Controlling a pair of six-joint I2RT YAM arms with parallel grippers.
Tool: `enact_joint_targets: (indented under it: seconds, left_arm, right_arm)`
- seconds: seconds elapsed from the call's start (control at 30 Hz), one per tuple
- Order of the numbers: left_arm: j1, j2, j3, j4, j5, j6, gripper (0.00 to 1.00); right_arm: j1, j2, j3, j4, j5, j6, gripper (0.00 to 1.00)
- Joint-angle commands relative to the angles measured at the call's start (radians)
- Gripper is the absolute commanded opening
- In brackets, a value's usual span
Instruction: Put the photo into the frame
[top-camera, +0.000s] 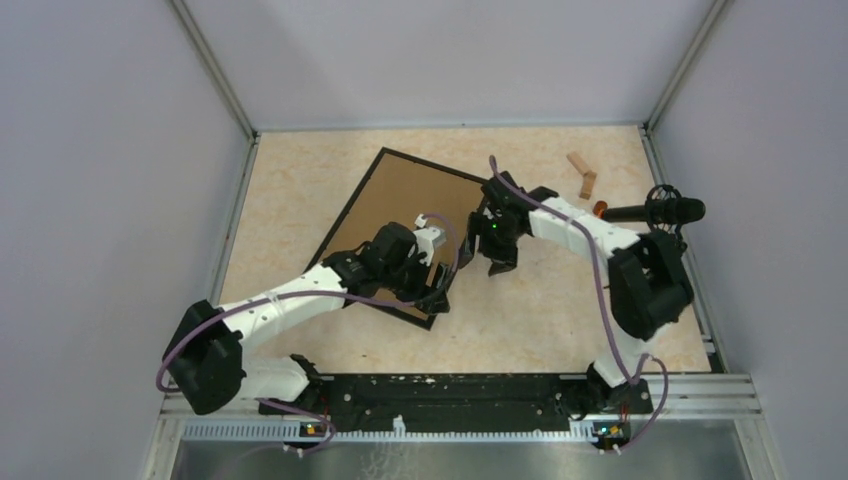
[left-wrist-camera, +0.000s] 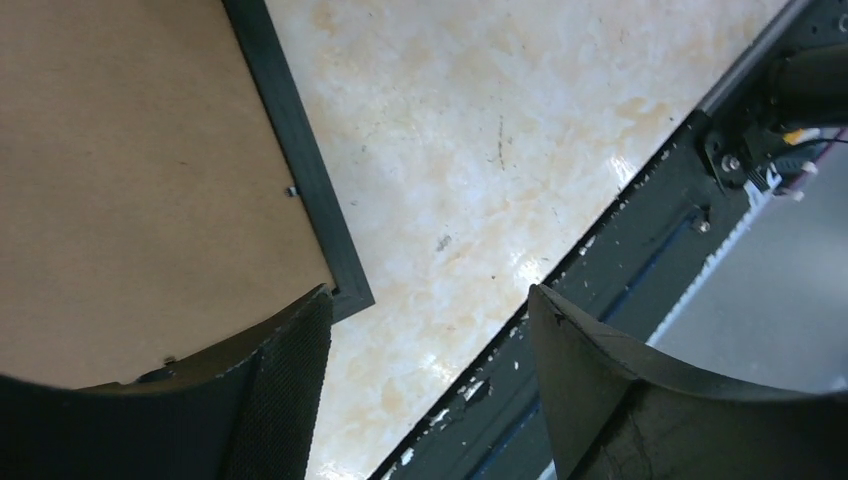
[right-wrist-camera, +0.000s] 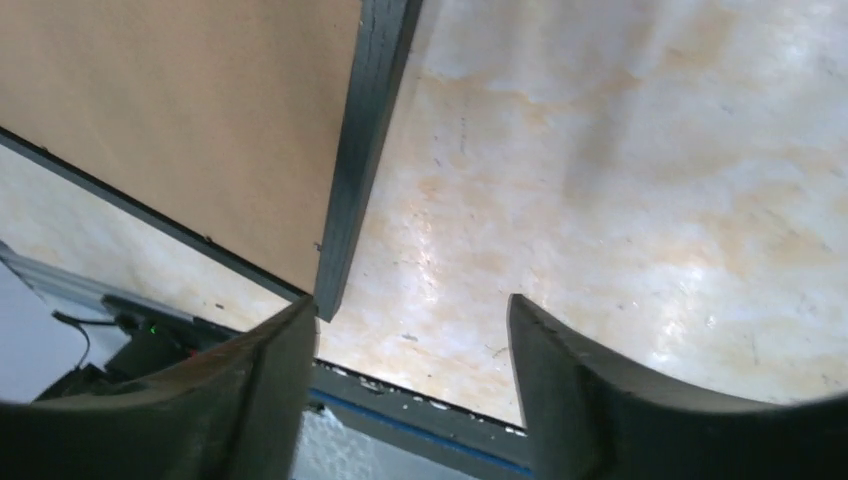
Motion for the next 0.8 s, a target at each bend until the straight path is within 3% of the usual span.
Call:
enact_joint_targets:
  seconds: [0.0,0.07,0.1,0.3,0.5,0.77]
  left_arm:
    - [0.040,0.061,0.018,0.009,0.160,-0.002,0.73]
    - [0.043,0.113,0.053,-0.010,0.119,0.027,0.70]
    - [0.043,0.143,0.079,-0.025,0.097,0.032,0.67]
    - [0.039,0.306,0.169,-0.054,-0.004,0.021,0.48]
    - [-0.002,0.389,0.191,-0.073,-0.106,-0.036,0.39]
    - [-0.080,0.421,0.220,-0.149,-0.310,-0.079,0.28]
  right_arm:
    - [0.000,-0.279,-0.143,0.159,0.178,-0.065,0.77]
    - [-0.020,-0.395,-0.238,0.238,0.209,-0.073,0.95]
    - [-0.042,-0.447,-0.291,0.281,0.194,-0.079,0.98]
    - [-0.254,-0.638,-0.516,0.450,-0.101,-0.067,0.99]
    - [-0.264,-0.680,-0.503,0.303,-0.031,-0.171,0.98]
    - [-0.264,-0.670,-0.574,0.355,-0.074,-0.158,0.97]
